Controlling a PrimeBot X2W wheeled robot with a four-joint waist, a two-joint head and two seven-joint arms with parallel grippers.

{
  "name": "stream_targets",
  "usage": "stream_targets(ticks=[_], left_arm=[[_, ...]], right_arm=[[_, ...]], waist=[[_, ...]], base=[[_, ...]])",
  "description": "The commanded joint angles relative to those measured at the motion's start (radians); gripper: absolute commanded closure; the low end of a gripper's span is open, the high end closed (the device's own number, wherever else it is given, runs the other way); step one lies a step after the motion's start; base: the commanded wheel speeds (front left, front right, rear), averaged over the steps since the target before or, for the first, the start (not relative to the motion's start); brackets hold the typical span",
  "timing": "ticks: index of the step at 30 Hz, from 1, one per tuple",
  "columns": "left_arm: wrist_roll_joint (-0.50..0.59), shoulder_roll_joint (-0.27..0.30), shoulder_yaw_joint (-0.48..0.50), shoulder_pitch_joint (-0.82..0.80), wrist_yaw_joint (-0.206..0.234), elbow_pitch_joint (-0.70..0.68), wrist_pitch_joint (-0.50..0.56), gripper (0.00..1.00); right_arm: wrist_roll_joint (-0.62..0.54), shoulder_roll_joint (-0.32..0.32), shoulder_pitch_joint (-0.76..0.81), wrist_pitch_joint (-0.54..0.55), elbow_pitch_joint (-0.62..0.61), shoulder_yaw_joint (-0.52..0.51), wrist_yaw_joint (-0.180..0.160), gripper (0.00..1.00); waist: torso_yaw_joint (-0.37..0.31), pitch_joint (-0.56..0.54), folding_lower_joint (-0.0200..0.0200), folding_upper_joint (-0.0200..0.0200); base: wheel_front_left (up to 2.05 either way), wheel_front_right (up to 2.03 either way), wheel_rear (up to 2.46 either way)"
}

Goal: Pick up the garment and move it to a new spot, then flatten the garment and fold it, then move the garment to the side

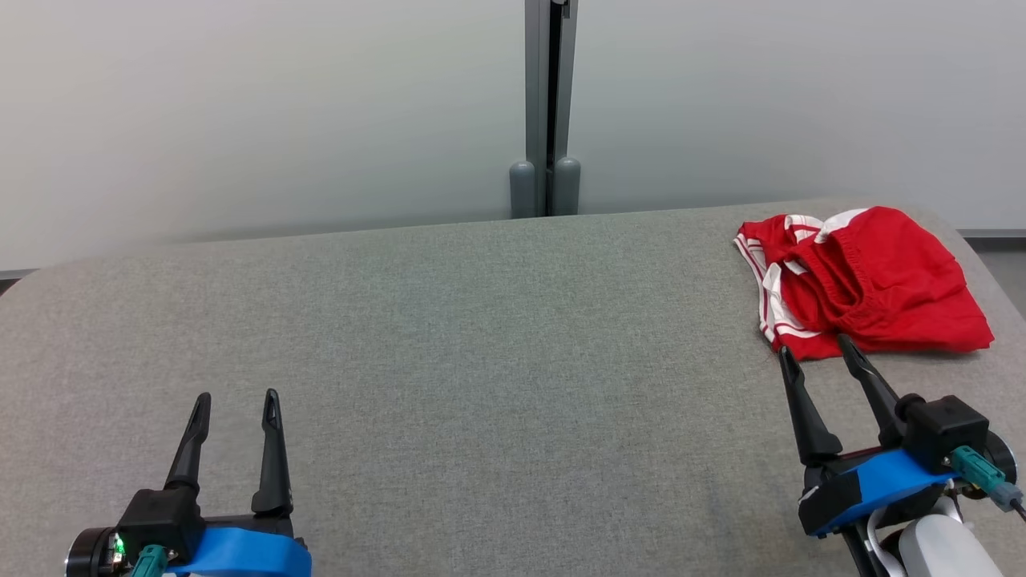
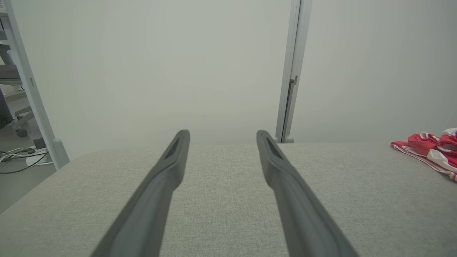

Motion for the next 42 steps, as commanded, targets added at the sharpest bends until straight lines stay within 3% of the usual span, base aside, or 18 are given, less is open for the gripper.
stream_targets(ticks=[1,20,35,36,42], left_arm=[[-0.001,0.0,0.005,0.009,-0.002,0.003,-0.004,0.0],[-0.007,-0.006,0.039,-0.02,-0.015,0.053,-0.004,0.0],[0.0,0.002,0.03,-0.032,-0.022,0.069,-0.004,0.0],[-0.005,-0.004,0.032,-0.019,-0.02,0.071,0.001,1.0],[-0.024,-0.02,0.035,0.015,-0.02,0.125,0.014,1.0]], right_arm=[[-0.008,0.008,0.022,-0.003,-0.008,-0.004,0.0,0.0],[-0.025,0.062,0.096,-0.003,-0.025,-0.088,0.0,0.0],[-0.024,0.083,0.09,-0.003,-0.008,-0.08,0.0,0.0],[-0.026,0.079,0.084,0.0,-0.008,-0.08,0.0,1.0],[-0.01,0.091,0.109,0.014,0.038,-0.078,0.0,1.0]], waist=[[0.001,-0.004,0.0,0.0001],[0.006,-0.039,0.0,0.0001],[-0.003,-0.043,0.0,0.0001],[-0.003,-0.043,0.0001,0.0001],[-0.002,-0.043,0.0,0.0001]], base=[[0.0,0.0,0.0],[0.0,0.0,0.0],[0.0,0.0,0.0],[0.0,0.0,0.0],[0.0,0.0,0.0]])
